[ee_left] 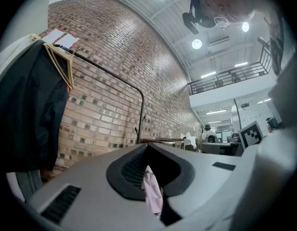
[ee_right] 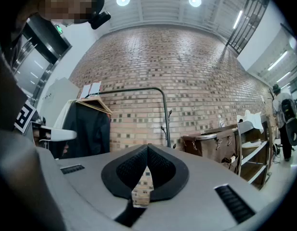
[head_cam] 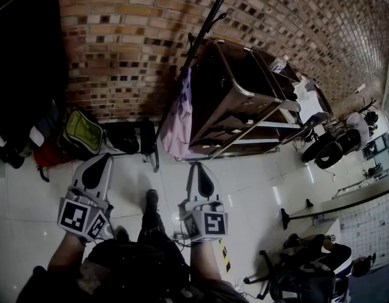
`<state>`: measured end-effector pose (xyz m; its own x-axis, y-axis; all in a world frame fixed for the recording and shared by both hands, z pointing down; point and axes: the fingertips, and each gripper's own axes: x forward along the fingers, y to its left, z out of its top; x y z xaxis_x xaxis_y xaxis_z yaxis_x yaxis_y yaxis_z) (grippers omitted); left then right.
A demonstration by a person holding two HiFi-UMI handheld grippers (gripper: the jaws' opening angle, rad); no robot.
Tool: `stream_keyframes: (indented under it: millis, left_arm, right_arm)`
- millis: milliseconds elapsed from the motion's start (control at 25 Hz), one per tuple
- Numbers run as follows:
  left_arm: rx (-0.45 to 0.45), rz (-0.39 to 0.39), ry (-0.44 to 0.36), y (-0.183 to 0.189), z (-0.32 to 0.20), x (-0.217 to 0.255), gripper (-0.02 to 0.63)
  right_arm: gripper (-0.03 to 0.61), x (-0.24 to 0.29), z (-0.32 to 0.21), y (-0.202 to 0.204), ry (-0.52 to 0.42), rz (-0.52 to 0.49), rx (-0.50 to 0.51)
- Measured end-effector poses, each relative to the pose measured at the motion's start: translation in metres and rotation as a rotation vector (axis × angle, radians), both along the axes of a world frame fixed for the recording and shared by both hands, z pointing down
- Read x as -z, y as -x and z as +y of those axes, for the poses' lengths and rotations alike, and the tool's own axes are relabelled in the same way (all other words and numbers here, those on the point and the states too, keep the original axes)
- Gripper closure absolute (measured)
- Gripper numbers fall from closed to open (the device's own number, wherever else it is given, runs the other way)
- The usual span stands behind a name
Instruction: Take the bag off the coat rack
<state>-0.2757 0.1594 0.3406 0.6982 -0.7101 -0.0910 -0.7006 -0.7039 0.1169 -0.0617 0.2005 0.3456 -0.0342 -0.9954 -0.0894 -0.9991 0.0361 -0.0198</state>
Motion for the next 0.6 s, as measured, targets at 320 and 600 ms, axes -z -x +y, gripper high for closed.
stream_keyframes:
  millis: [320, 600]
  left_arm:
    - [0.039, -0.005, 0.004, -0.056, -0.065, -0.012, 0.595]
    - [0.045, -0.04, -0.02, -0.123, -0.145, -0.016, 0.594]
  right_arm:
    - [0.56, -0.009, -0.074, -0.072, -0.042, -0.045, 0.002]
    - [0.56, -0.022, -0.165, -0.135, -0.039, -0.033, 0.024]
